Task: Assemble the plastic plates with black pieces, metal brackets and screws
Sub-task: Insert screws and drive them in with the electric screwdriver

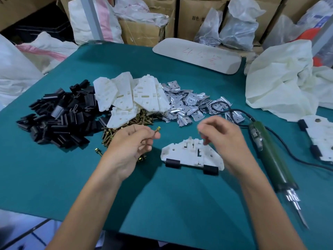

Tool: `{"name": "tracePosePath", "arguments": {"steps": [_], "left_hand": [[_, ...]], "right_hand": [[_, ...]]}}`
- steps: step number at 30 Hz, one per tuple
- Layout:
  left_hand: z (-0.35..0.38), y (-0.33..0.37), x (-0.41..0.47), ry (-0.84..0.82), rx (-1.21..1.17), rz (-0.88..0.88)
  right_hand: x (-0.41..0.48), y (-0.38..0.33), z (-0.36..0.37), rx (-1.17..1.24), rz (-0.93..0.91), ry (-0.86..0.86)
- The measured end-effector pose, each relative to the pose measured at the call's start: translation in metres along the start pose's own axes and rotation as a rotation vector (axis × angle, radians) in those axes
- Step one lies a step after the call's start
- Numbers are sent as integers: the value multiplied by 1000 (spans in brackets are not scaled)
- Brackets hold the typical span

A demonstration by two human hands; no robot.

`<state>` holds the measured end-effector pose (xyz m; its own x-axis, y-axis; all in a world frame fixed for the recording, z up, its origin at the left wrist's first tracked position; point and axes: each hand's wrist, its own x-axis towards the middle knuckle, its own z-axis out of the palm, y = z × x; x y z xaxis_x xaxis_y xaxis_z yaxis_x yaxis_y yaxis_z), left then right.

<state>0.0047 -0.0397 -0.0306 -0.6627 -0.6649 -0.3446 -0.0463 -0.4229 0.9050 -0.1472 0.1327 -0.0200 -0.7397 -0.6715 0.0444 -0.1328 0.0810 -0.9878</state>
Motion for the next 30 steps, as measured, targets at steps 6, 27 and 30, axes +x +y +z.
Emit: {"name": "tracePosePath", "arguments": {"steps": [6,27,30], "left_hand": [[12,-10,-13,-357,-212,-131],[21,-38,-11,-70,1075,623],[20,-39,-10,-110,1187,699]], "right_hand": [[-25,29,-39,87,153,166],[-45,32,-39,-761,-49,-17],[-46,31,-40,-776,-37,-44]]}}
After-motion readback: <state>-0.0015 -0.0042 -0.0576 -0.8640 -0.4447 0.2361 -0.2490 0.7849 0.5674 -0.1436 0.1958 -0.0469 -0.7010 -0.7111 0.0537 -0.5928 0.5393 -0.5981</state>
